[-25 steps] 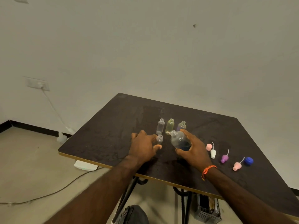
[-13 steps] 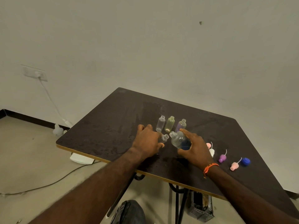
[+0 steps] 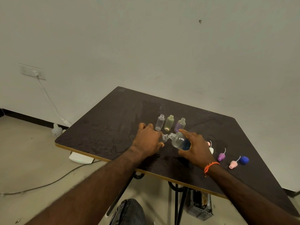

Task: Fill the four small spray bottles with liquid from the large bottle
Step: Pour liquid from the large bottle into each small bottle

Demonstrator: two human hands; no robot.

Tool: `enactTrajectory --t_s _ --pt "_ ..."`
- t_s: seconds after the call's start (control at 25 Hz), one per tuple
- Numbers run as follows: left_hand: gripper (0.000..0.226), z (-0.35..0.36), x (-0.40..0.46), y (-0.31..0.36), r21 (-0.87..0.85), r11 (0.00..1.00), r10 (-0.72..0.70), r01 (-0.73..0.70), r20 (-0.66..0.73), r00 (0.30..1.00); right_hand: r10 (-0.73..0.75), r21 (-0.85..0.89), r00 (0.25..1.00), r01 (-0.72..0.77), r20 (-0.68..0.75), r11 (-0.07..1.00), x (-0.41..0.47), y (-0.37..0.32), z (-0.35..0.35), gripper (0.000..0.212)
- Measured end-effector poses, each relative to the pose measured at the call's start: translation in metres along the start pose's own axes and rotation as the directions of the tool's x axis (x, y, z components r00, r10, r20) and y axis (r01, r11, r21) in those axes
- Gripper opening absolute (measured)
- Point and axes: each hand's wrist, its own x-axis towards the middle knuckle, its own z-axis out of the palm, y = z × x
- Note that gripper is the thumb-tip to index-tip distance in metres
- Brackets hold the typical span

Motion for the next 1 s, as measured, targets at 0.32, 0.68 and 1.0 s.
enactTrajectory --t_s 0.32,0.68,1.0 --pt "0.04 0.0 0.0 0.001 -0.002 1.0 -0.003 0.003 0.008 1.0 -0.009 -0.041 1.0 0.009 -0.004 0.999 0.001 0.001 -0.004 0.088" --pt "0.04 -0.001 0.0 0.002 0.007 1.0 0.009 -0.009 0.006 1.0 -0.049 -0.126 0.999 0.047 -0.014 0.991 0.003 -0.002 -0.01 0.086" --pt "0.041 0.0 0.001 0.002 0.006 1.0 0.017 -0.017 0.019 1.0 -0.057 -0.155 0.998 0.054 -0.011 0.986 0.002 -0.003 -0.013 0.086"
